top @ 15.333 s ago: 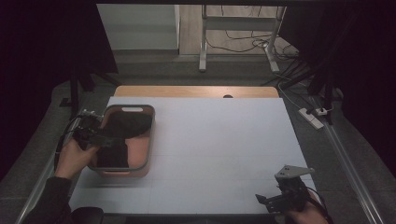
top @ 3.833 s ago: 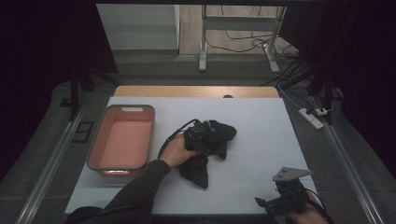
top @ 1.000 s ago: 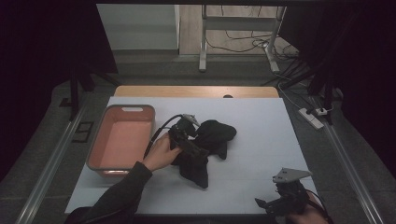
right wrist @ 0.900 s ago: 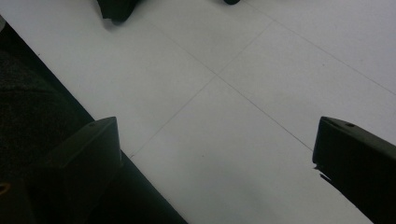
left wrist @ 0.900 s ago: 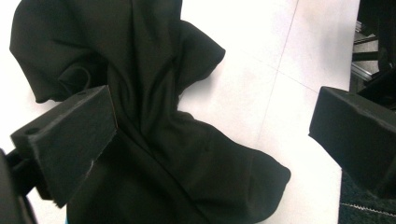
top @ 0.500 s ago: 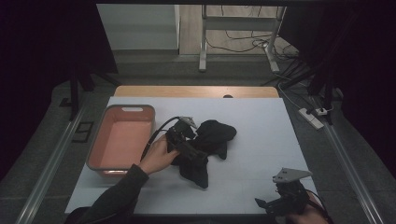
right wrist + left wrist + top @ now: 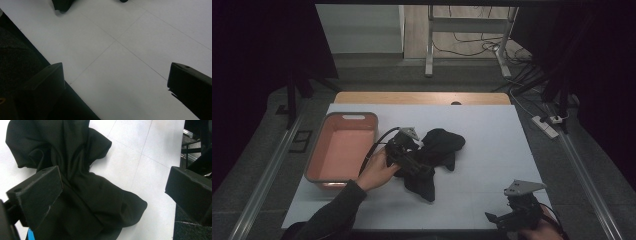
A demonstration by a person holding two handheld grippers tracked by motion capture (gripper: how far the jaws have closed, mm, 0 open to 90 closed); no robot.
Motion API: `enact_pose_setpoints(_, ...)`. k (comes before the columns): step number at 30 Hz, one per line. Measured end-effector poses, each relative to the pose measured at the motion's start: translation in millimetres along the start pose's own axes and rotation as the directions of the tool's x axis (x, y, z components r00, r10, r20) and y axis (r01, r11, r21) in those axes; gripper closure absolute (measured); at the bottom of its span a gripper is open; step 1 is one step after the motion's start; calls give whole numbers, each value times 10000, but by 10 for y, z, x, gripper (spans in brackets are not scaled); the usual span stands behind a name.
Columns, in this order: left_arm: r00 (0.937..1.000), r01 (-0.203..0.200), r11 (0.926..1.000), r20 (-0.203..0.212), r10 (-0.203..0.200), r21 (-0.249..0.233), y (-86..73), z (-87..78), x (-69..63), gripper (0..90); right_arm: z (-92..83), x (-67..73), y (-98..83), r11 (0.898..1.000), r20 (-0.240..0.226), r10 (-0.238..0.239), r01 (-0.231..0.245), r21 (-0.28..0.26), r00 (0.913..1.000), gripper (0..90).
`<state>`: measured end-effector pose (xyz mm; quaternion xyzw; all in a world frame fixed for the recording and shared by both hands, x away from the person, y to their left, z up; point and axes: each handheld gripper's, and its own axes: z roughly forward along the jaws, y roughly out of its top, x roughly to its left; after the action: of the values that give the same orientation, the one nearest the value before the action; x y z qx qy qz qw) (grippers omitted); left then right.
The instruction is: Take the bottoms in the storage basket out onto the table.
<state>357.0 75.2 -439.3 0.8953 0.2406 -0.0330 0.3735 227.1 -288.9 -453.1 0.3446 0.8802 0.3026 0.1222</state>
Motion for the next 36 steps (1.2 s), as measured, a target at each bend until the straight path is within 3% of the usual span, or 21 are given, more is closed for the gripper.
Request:
enact_pose_setpoints(26,9997,225,9994,35,-224,-280,-212,-173,-52,11,-9,-17,-4,9999,35,141,-141,-76,9999,13)
enact_pose_setpoints(36,9997,252,9993,-1,-252,-282,-294,-223,-83,12,-30,-45,-14,9986,37,454,-452,-266,9990,13)
